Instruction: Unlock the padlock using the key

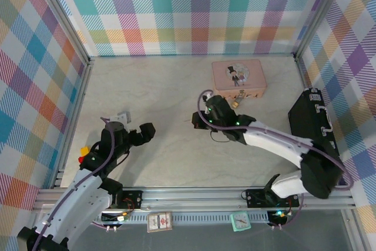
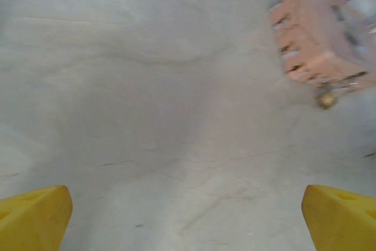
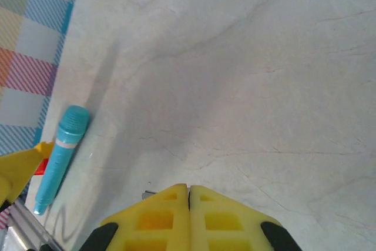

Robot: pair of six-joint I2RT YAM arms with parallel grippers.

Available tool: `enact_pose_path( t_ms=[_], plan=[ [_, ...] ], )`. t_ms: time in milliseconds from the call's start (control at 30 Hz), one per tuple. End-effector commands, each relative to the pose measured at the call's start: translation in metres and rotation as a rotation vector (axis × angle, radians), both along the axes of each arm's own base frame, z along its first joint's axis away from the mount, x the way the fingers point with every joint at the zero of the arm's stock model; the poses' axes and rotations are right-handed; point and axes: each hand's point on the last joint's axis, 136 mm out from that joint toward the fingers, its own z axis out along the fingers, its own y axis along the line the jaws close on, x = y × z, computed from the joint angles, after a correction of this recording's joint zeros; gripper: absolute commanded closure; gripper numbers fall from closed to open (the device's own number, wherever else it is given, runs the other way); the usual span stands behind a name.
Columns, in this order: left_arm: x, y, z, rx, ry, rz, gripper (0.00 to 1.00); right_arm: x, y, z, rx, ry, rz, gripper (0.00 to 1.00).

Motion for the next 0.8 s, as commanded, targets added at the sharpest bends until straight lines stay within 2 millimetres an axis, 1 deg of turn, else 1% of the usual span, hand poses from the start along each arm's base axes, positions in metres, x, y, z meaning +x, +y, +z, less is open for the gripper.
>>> enact_pose_path(
  t_ms=[0,67,100,233,300,400,533,600,667,767],
  plan=[
    [0.007,-0.036,0.052,-0.200,-0.080,-0.107,0.00,0.003,-0.012,0.025,0.112,-0.132,-0.048,1.00],
    [0.010,-0.051,0.061,-0.254,-0.078,-0.148,0.02,-0.002,-0.021,0.029,0.137,-0.181,-0.058,1.00],
    [0.010,-0.060,0.066,-0.277,-0.081,-0.177,0.04,-0.005,-0.024,0.032,0.153,-0.203,-0.055,1.00],
    [0.011,-0.096,0.083,-0.348,-0.081,-0.264,0.10,-0.016,-0.030,0.045,0.210,-0.284,-0.026,1.00],
    [0.013,-0.113,0.086,-0.380,-0.062,-0.288,0.12,-0.018,-0.033,0.048,0.227,-0.321,-0.026,1.00],
    [0.016,-0.140,0.082,-0.412,0.000,-0.299,0.17,-0.021,-0.038,0.049,0.220,-0.389,-0.030,1.00],
    [0.021,-0.170,0.068,-0.451,0.114,-0.270,0.31,-0.016,-0.041,0.045,0.196,-0.439,-0.066,1.00],
    [0.023,-0.179,0.063,-0.486,0.150,-0.244,0.33,-0.015,-0.040,0.042,0.193,-0.447,-0.081,1.00],
    [0.025,-0.184,0.058,-0.529,0.180,-0.216,0.36,-0.013,-0.039,0.041,0.195,-0.455,-0.097,1.00],
    [0.028,-0.185,0.053,-0.583,0.196,-0.181,0.39,-0.011,-0.041,0.042,0.202,-0.470,-0.129,1.00]
  ],
)
